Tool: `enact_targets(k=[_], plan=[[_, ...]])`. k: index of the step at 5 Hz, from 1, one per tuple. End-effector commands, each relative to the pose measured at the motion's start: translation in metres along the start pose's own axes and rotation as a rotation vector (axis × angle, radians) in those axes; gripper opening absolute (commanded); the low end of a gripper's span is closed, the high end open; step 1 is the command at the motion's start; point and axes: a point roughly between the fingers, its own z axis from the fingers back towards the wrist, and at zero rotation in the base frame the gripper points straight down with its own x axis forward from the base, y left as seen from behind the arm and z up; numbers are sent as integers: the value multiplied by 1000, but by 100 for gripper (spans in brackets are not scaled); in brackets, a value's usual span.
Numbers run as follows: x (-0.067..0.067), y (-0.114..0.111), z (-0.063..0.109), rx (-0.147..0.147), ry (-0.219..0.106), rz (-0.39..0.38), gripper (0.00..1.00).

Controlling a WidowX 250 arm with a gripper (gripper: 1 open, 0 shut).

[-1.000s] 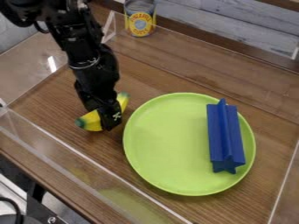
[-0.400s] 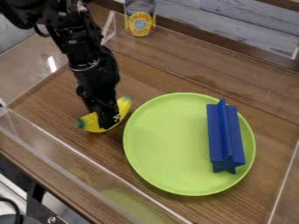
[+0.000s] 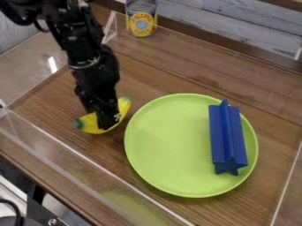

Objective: Put the banana in the green plate

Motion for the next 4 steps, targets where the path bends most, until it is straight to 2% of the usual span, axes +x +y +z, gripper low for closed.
enact_targets(k=[1, 3, 4], plan=[[16, -1, 25, 49, -45, -4, 0], [35, -28, 67, 79, -63, 82, 0], [40, -48, 73, 78, -75, 92, 0]])
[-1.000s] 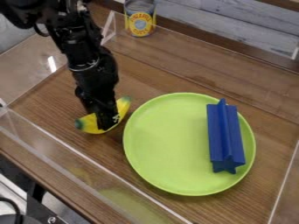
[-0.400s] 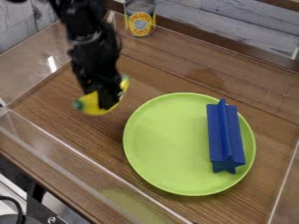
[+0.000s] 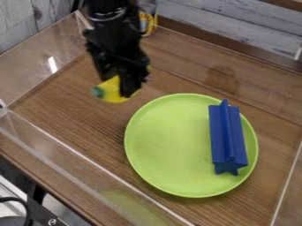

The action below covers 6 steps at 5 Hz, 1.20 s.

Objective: Put the banana in the green plate

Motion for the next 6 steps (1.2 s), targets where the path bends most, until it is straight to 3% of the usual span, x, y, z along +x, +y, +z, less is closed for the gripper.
enact_targets(k=[1, 6], plan=[[6, -19, 13, 7, -53, -3, 0], [1, -60, -11, -8, -68, 19, 0]])
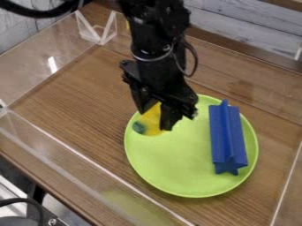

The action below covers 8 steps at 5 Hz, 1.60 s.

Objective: Put the banana in the green plate

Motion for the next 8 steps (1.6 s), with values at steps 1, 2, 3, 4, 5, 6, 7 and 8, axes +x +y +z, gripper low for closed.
enact_targets(k=[1, 2, 3, 4, 5, 6, 7, 8], plan=[[5, -5, 0, 5, -26, 12, 0], [5, -9, -4, 9, -20, 24, 0], [5, -12, -7, 12, -19, 36, 0], [3, -13, -10, 14, -17, 45, 0], [3, -14, -11, 13, -15, 51, 0], [3, -16, -11, 11, -11, 56, 0], [2, -18, -11, 7, -9, 61, 0], [1, -19, -11, 2, -6, 67, 0]])
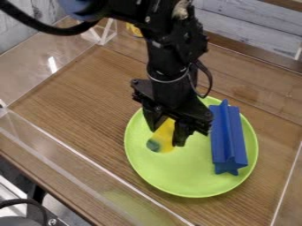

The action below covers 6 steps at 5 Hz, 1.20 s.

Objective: Put the banana in the green plate

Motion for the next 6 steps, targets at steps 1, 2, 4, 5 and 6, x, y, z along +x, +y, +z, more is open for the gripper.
enact_targets(k=[1, 2, 4, 5, 6], plan=[[4, -7, 4, -18, -18, -5, 100], [5, -8, 9, -29, -11, -3, 100], [7, -8, 17, -40, -4, 3, 100], [8, -8, 20, -47, 2, 4, 100], [9, -8, 23, -51, 7, 3, 100]])
